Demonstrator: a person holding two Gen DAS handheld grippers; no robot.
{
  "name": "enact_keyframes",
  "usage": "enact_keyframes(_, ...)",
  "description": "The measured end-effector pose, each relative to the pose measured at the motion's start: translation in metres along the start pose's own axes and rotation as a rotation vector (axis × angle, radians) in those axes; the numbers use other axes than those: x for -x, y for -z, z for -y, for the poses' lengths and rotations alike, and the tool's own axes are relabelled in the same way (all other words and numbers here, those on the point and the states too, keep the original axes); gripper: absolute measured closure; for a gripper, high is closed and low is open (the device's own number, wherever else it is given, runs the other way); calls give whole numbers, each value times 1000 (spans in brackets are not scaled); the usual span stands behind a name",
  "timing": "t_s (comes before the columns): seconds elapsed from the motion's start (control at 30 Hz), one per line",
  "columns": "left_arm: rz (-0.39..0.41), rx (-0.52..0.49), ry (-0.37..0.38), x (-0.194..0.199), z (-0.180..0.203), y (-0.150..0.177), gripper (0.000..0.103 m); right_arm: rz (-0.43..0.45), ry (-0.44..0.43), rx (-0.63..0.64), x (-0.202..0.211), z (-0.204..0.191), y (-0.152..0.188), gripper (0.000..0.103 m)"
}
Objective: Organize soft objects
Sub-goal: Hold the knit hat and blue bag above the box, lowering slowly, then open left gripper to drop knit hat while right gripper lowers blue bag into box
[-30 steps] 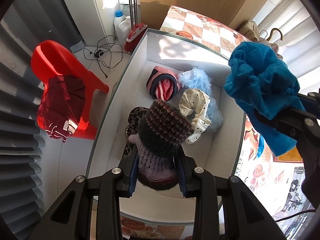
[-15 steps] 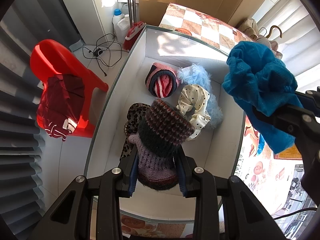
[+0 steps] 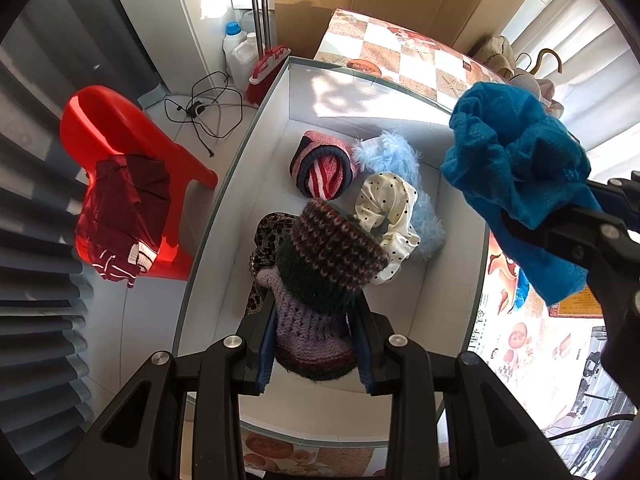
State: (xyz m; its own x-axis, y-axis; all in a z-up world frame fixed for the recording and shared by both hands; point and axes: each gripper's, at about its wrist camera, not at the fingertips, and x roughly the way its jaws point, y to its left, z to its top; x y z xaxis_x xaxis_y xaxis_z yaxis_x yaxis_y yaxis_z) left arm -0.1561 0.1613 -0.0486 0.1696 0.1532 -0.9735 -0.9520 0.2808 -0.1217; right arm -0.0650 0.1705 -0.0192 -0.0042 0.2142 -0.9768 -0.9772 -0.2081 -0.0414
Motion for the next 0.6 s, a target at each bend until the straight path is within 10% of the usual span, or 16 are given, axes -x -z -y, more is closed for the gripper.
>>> enact_keyframes(0.43,-14,0,2,-3,0,-2,64,1,-1,-6,-1,0,-1,83)
enact_keyframes(0.6,-11,6,2,-5,-1,-2,37,34,-7,-49,4,5,-3,35)
